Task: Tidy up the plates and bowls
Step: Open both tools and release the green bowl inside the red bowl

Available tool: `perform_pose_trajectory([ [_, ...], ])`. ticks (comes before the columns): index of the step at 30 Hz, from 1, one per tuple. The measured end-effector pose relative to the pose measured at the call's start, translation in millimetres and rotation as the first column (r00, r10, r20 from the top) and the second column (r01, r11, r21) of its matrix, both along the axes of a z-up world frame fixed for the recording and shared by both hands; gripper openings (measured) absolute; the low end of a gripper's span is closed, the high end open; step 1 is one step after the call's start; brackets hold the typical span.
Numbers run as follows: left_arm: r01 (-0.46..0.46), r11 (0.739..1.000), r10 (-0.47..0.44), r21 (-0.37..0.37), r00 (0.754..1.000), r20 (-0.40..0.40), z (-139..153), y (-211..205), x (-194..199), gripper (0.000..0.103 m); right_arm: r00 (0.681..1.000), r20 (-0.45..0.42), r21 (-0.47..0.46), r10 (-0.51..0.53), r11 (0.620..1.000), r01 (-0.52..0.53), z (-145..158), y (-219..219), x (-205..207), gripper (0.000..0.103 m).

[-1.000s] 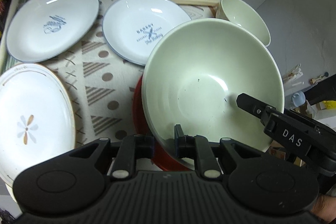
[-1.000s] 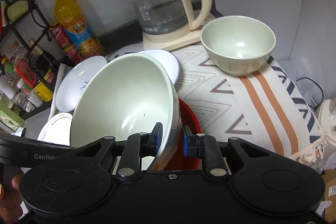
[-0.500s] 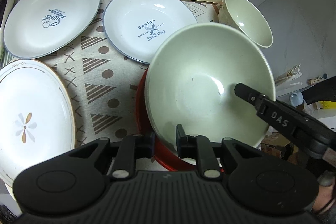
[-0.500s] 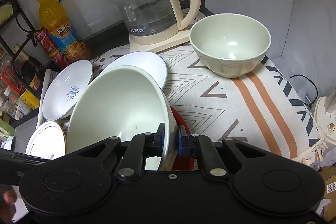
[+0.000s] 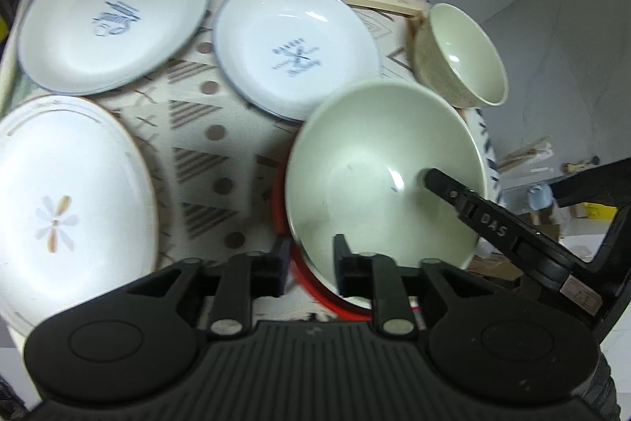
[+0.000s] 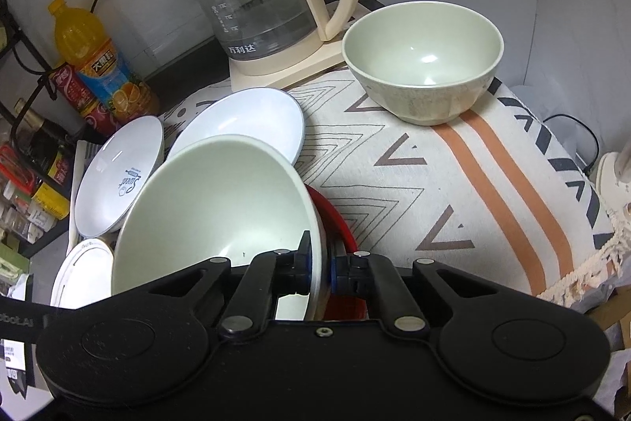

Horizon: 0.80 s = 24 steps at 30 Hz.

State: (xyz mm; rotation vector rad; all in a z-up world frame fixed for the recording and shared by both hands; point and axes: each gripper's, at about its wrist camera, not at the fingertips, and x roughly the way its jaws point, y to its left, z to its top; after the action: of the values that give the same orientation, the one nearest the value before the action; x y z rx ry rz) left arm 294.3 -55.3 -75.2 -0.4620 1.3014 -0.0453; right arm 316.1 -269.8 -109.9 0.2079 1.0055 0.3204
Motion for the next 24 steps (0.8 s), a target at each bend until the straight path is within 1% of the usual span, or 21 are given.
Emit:
perform_pose_trajectory([
  [1,-0.006,1.000,0.006,0.008,1.000,0.001,0,3,-1,0.029,1.000,0.000,-0.002,-0.004,1.000,0.004,0,0,0,0.009],
  [4,-0.020,1.000,0.020,0.010,1.000,-0.011,-3,11,-1,0.030,1.000,-0.001,0.007,-0.018,1.000,0.018,-1,0,0,0.009],
  [8,-0.021,1.000,0.021,0.018,1.000,-0.004,-2,15,0,0.030,1.000,-0.004,-0.018,-0.011,1.000,0.011,-1,3,1,0.009],
  [10,-0.010,1.000,0.010,0.017,1.000,0.008,0,14,3,0.031,1.000,-0.019,-0.027,-0.003,1.000,0.003,1,4,2,0.012],
  [13,0.016,1.000,-0.017,0.026,0.999,0.040,6,9,8,0.038,0.999,-0.035,-0.041,0.004,0.999,-0.005,3,5,0,0.016],
  [14,0.018,0.999,-0.019,0.030,0.999,0.048,7,8,10,0.040,0.999,-0.039,-0.044,0.008,0.999,-0.009,4,5,-2,0.019],
  [18,0.027,0.999,-0.030,0.040,0.997,0.072,10,5,17,0.043,0.998,-0.063,-0.049,0.008,0.999,-0.011,8,2,-8,0.023],
  [24,0.057,0.997,-0.060,0.047,0.995,0.075,5,-4,27,0.045,0.995,-0.099,-0.010,0.013,1.000,-0.014,15,-5,-13,0.034],
])
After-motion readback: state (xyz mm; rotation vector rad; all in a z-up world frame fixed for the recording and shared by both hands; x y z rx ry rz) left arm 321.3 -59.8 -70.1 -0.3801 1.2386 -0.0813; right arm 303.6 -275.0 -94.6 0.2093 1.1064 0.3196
